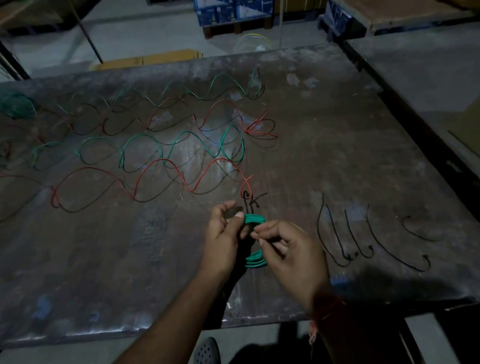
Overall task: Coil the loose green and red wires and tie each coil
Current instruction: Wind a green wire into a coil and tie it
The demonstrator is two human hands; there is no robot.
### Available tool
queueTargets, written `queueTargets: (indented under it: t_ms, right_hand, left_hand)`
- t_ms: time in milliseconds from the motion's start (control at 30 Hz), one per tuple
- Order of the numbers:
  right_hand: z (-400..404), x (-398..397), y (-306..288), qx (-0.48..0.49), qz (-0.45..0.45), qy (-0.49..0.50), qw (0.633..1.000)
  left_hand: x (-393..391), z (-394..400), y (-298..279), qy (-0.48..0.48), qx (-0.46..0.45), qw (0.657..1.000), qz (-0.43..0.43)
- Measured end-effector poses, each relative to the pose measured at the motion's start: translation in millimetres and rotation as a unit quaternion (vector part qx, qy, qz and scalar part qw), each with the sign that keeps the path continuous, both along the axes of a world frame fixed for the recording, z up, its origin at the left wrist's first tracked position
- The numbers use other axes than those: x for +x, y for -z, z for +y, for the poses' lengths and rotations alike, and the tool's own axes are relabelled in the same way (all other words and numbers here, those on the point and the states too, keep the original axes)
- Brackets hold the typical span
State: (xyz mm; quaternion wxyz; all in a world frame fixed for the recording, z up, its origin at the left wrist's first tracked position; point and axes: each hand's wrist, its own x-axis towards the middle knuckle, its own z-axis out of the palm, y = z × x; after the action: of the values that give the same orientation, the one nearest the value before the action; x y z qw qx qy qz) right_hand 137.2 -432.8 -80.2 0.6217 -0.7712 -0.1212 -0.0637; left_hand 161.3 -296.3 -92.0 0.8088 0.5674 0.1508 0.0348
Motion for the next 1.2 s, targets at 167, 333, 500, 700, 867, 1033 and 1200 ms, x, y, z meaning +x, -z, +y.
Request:
queueTargets:
  t_ms: [167, 333, 500, 700, 867, 1033, 1200]
  right_hand:
    - [-2.6, -1.5, -1.8, 0.030, -0.011, -0.002, 0.999]
    - [-8.2, -1.2, -0.4, 0.075, 0.032, -0.036, 0.996]
    - [-11.7, 0.5, -3.3, 0.144, 0.100, -0.045, 0.983]
    - [-13.5, 3.4, -8.7, 0.195, 0.114, -0.077, 0.971]
    - [-15.6, 6.9, -14.6, 0.156, 0.100, -0.097, 0.978]
    - [-14.2, 9.6, -23.4, 0.180, 0.122, -0.041, 0.975]
    - [-4.6, 11.3, -18.7, 0.138, 0.120, 0.033, 0.983]
  left_hand:
    - [1.2, -1.0, -4.4, 0.022, -0.027, 0.999, -0.004]
    - [1.0, -1.2, -5.4, 0.041, -0.026, 0.999, -0.005]
    - [-1.7, -2.7, -5.6, 0.041, -0.005, 0.999, 0.002]
    - [-1.4, -0.7, -2.3, 0.046, 0.019, 0.999, 0.007]
    - [0.0, -2.2, -4.6, 0.039, 0.048, 0.998, 0.003]
    - [2.4, 1.0, -0.2, 0.040, 0.098, 0.994, 0.002]
    - [0.7, -0.5, 2.3, 0.044, 0.110, 0.993, 0.002]
